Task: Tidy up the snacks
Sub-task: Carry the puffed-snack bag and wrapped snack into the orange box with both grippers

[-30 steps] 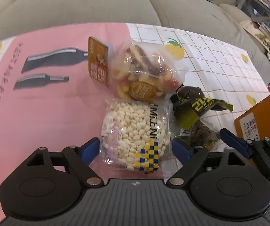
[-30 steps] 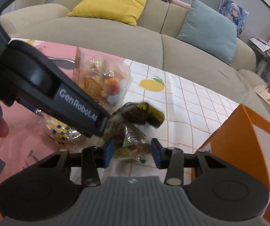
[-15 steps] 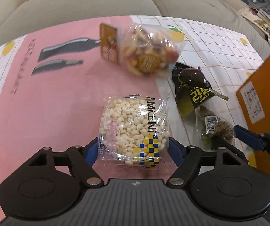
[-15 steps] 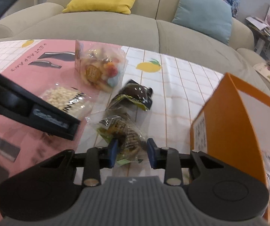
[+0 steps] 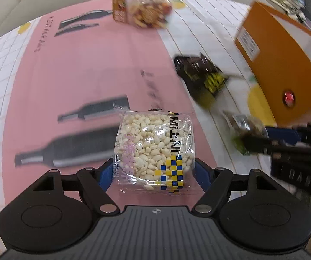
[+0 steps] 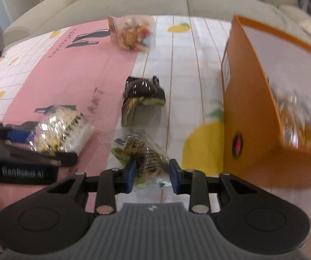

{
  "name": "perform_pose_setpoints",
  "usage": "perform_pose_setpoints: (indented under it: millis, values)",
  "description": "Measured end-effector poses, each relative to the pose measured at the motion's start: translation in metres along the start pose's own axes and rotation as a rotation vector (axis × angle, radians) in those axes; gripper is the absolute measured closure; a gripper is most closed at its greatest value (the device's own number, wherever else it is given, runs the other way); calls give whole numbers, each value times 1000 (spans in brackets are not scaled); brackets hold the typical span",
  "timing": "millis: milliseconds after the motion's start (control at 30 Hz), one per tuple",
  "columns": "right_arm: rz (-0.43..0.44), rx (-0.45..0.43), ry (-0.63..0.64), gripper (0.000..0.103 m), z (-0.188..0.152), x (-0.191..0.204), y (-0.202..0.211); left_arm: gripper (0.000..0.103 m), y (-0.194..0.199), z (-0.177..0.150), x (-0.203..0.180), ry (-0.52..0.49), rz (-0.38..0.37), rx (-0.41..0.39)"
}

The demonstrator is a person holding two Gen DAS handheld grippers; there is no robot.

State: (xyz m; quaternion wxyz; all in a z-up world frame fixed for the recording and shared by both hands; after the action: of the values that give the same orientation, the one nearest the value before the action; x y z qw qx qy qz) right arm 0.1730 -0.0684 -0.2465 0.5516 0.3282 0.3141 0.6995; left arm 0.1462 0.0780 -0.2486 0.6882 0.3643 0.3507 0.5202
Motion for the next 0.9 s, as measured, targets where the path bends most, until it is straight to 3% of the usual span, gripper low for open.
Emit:
perform_pose_setpoints:
  millis: [133,333,467,700,800,900]
  values:
    - [31,-4,19,71,-13,8,9,17,3,-14,-6,-32,11,3]
    - [137,-34,-58,67,-10,7,18,11,4,-19,-5,-51,11,-22]
    - [210,-82,-102,55,-3,6,27,9,5,-22,-8,-73,15,-29]
    - [159,-87,-54,51,-1,2,8,9,-2,-22,-6,-29,20,-22]
    - [193,-48,-56,51,-7,5,1,9,-2,-21,-7,-36,23,-22]
    - [160,-5,-22,56,-18,7,-8,9,-3,-21,-6,-28,24,-26]
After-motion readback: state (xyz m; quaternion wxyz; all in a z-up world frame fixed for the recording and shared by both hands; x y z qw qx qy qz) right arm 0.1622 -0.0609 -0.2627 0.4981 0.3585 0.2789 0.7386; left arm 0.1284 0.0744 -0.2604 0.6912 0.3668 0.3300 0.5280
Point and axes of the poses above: each gripper's, at about its wrist camera, not at the fingertips, and y roughly against the way its jaws point, x to its left, z to its top, the point moved 9 cm from there along -y, roughly the way its jaws point, and after that the axes turned 8 degrees about -x, right-handed, at the moved point
